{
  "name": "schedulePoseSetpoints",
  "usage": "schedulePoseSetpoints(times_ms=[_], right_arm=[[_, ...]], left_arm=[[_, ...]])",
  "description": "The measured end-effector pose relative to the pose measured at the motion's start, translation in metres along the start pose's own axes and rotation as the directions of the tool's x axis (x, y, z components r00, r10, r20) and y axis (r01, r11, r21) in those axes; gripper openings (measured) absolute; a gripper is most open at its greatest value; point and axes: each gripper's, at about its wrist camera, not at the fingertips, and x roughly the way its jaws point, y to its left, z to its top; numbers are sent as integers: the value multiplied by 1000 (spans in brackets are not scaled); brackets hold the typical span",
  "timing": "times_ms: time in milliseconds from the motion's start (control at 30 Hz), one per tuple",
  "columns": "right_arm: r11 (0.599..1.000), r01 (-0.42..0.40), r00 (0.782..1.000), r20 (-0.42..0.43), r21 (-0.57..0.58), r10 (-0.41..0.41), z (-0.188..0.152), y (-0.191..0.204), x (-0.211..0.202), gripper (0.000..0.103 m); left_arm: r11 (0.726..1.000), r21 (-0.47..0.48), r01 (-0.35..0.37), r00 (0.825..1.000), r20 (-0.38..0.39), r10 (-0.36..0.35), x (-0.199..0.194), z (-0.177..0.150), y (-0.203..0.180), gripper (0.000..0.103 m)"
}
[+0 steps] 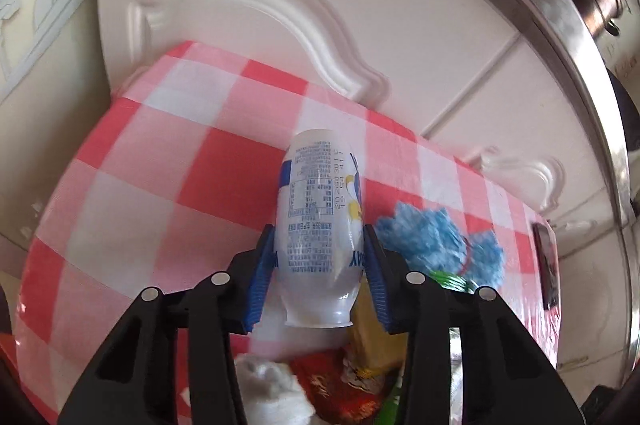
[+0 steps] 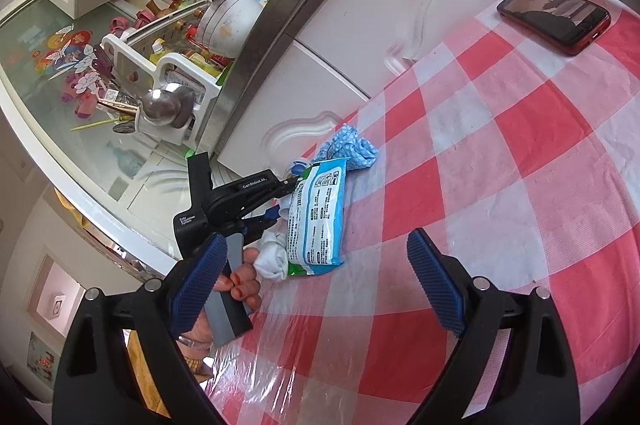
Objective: Collect trash
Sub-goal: 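Lift the yogurt bottle with the left gripper while the right gripper approaches the white tissue bundle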
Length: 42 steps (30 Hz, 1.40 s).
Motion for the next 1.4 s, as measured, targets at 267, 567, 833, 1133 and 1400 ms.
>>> schedulePoseSetpoints(times_ms=[267, 567, 833, 1133, 1400], right_arm=[[1000, 20, 1000, 11, -9, -20, 3, -1, -3, 92], [995, 93, 995, 25, -43, -92, 9, -4, -6, 92], [989, 133, 991, 15, -65, -132, 11, -5, -7, 92], [959, 254, 965, -28, -126, -260, 7, -1, 5, 92], [897, 365, 918, -63, -250, -391, -4, 10, 23, 92]], left_arm=[[993, 78, 91, 995, -48, -88, -8, -36, -28, 44], [968, 161, 191, 977, -131, -171, -21, -77, -52, 43], [942, 209, 264, 957, -180, -228, -35, -104, -66, 43], [953, 172, 250, 966, -117, -232, -51, -99, -49, 42], [949, 171, 264, 964, -78, -254, -75, -104, -40, 42]])
